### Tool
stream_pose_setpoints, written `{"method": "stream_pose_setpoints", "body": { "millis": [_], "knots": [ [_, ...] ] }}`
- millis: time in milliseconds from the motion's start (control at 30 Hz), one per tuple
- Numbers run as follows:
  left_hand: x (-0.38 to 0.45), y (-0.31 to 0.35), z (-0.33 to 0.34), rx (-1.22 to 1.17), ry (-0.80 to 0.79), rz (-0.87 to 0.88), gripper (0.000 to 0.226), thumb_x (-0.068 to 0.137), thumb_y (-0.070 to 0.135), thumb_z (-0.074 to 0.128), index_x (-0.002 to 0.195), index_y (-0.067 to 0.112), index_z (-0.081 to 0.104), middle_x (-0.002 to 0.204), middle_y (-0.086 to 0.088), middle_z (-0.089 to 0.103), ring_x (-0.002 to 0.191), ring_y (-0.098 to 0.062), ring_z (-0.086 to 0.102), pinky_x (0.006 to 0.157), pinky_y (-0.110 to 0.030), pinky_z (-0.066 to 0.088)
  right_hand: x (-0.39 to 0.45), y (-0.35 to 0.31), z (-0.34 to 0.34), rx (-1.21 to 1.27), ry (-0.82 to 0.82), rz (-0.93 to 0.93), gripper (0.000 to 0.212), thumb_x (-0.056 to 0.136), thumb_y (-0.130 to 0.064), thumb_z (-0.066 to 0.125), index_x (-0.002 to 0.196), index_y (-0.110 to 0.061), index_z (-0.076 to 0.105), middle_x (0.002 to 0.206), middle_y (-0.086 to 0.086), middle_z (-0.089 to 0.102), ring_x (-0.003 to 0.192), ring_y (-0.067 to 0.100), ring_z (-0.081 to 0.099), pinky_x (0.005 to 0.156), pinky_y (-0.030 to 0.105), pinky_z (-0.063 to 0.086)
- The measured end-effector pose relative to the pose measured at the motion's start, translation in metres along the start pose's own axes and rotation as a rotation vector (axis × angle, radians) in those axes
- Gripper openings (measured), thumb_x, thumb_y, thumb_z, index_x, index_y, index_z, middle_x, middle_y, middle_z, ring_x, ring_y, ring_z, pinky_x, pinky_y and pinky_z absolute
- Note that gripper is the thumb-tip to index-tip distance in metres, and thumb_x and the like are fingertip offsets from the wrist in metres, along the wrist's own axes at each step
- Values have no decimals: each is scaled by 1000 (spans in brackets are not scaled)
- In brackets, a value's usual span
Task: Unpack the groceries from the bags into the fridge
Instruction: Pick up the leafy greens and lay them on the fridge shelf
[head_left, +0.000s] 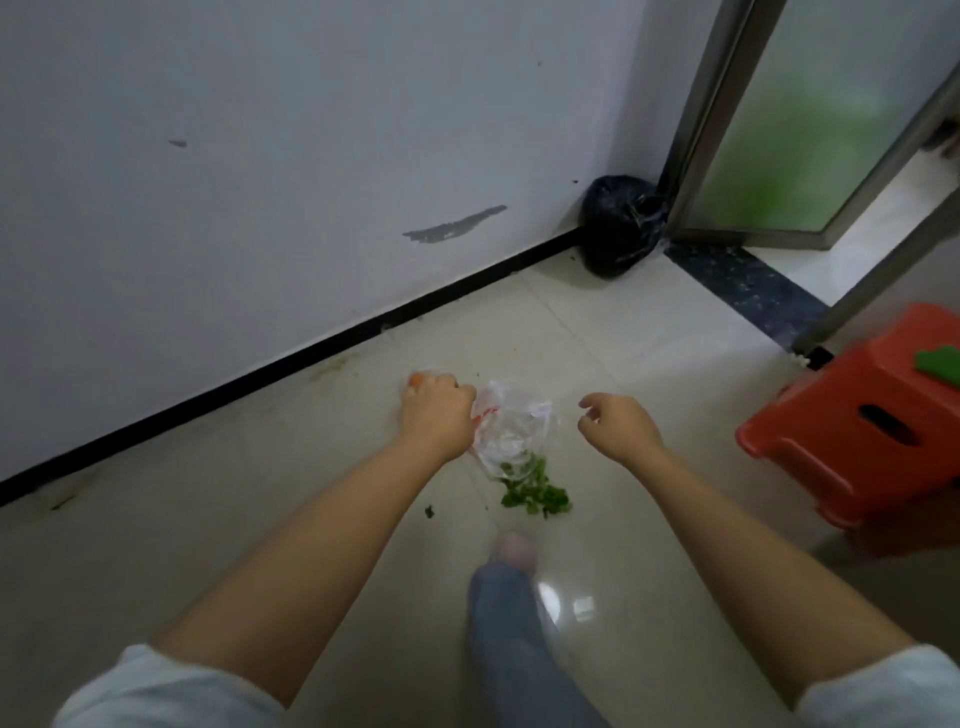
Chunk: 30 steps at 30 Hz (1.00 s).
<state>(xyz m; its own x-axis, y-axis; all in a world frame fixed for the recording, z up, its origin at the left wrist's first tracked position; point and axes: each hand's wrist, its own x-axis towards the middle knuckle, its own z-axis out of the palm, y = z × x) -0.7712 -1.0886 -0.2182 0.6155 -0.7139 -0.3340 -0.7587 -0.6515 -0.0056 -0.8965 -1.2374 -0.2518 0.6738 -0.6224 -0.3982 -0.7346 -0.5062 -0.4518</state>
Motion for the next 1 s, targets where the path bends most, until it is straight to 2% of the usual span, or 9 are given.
{"method": "stream_pose_setpoints", "body": {
  "millis": [267,333,433,567,667,767,867,933,1000],
  "knots": [
    [214,-44,59,-55,-167,-11,40,95,16,38,133,7,45,132,-15,50,124,-32,46,98,-41,42,195,-3,71,99,-211,234,40,90,-11,45,129,-4,51,122,22,61,116,34,55,96,35,44],
    [254,-50,89,-92,-213,30,44,94,15,39,138,9,44,134,-14,50,123,-31,48,94,-40,45,227,-6,96,133,-244,276,37,90,-12,46,125,-2,54,122,23,61,116,34,55,96,35,44],
    [304,-61,145,-111,-273,116,33,91,12,42,120,8,58,123,-14,58,111,-32,55,82,-37,47,270,-6,135,173,-268,301,33,91,-11,45,121,-1,57,120,24,62,112,36,57,90,36,45],
    [373,-77,225,-46,-370,165,32,91,10,42,120,6,58,124,-14,58,115,-31,53,89,-38,46,334,12,189,221,-261,402,37,92,-13,42,126,-5,53,119,22,61,104,38,60,83,42,50],
    [421,-81,292,-7,-355,265,36,92,11,42,126,8,54,134,-13,52,119,-32,50,94,-39,44,376,46,248,178,-239,475,37,92,-14,43,126,-4,52,121,21,60,109,36,58,85,37,48],
    [451,-79,361,15,-362,308,36,93,12,43,129,9,52,146,-13,38,125,-32,45,96,-38,42,408,92,313,-16,-291,471,29,91,-16,44,112,-1,56,112,21,62,102,35,58,77,35,46],
    [480,-76,433,-13,-324,337,38,90,10,46,127,7,52,154,-10,27,134,-31,36,101,-39,40,427,140,366,-170,-333,447,32,92,-18,41,121,-5,48,117,18,59,106,34,55,83,37,44],
    [505,-71,476,-27,-193,468,44,79,6,61,122,3,56,144,-19,43,124,-36,50,94,-40,47,438,176,397,-215,-287,508,35,95,-21,38,126,-6,42,121,17,56,111,34,52,87,38,43],
    [533,-62,506,-77,-97,545,48,67,5,72,113,-1,62,128,-27,55,110,-43,59,86,-44,52,446,209,423,-141,-206,650,34,96,-23,38,123,-2,44,120,20,57,110,36,53,87,40,44]
  ]
}}
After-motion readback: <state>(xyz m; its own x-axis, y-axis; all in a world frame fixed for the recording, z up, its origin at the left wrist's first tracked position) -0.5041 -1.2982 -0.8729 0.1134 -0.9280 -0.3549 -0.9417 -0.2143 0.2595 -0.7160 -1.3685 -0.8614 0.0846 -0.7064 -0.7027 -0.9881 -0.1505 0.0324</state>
